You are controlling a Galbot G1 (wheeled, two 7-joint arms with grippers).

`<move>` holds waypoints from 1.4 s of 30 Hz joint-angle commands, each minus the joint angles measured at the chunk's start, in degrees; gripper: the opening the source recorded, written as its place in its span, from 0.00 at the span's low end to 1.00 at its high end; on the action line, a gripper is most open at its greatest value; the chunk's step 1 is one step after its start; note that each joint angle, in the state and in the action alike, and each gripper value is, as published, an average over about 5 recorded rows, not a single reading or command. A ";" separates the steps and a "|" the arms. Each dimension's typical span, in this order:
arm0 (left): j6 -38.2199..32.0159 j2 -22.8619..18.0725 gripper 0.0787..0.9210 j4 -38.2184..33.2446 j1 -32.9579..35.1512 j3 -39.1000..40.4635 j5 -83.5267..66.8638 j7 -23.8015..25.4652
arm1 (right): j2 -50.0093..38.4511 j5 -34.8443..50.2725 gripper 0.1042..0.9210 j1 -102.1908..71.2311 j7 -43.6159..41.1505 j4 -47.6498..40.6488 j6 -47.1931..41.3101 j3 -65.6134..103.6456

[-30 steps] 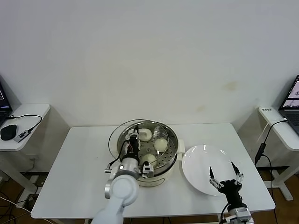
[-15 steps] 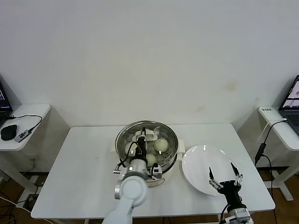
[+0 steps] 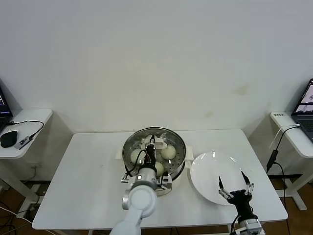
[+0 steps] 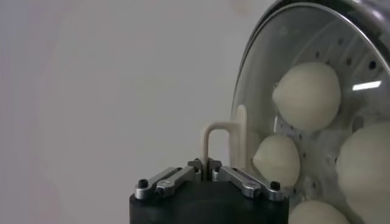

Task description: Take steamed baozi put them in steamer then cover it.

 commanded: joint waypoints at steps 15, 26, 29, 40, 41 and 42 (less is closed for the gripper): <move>-0.83 0.91 0.31 -5.12 2.99 0.21 -0.48 -1.26 | -0.24 -0.11 0.88 -0.12 -0.06 -0.18 0.23 -0.01; -3.16 8.01 0.69 -23.61 17.99 -0.37 -10.23 -5.09 | -1.49 0.83 0.88 -0.72 -0.05 -0.46 0.31 0.68; -4.86 10.44 0.79 -29.22 25.73 -3.05 -18.99 -8.52 | -2.46 2.04 0.88 -1.03 -0.13 -0.73 0.42 1.13; -21.28 16.72 0.88 -26.38 36.76 -28.53 -79.98 -28.46 | -3.89 5.53 0.88 -2.61 -0.69 0.23 -0.01 -0.14; -22.21 16.63 0.88 -25.18 36.96 -29.73 -83.57 -29.27 | -4.17 5.66 0.88 -3.05 -0.74 0.48 0.06 -0.13; -22.77 16.54 0.88 -24.16 37.25 -30.56 -86.50 -29.91 | -4.48 5.98 0.88 -3.57 -0.80 0.74 0.12 -0.12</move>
